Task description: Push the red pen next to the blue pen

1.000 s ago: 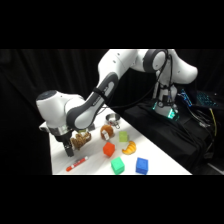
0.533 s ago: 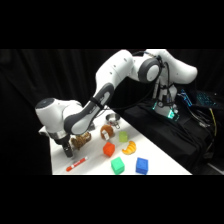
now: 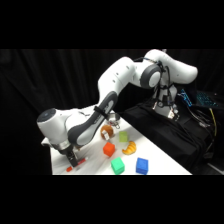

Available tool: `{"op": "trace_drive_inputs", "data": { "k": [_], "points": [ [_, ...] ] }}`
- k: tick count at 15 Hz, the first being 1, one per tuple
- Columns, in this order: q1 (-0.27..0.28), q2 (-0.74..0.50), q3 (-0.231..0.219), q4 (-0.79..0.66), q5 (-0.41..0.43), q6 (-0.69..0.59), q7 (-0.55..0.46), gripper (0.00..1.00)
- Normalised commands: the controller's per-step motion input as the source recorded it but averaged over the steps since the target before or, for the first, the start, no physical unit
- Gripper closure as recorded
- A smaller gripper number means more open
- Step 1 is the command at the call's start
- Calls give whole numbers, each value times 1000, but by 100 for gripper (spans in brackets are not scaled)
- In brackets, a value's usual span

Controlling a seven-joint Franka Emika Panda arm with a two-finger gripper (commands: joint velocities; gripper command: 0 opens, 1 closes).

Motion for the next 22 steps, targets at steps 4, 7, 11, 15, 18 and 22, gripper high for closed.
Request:
{"op": "trace_drive_inputs", "data": {
  "k": [4,7,11,15,18,22],
  "points": [
    [183,26,10,122,-124,-153,67,0],
    [235,-46,4,91,-152,-197,128,0],
    [204,-41,5,117,-169,-205,124,0],
    [82,-115,-32,46,-69,-223,68,0],
    [-15,-511,16,-328,66,-335,58,0],
    [-16,-844,28,-770,78,-172,76,0]
  ]
}}
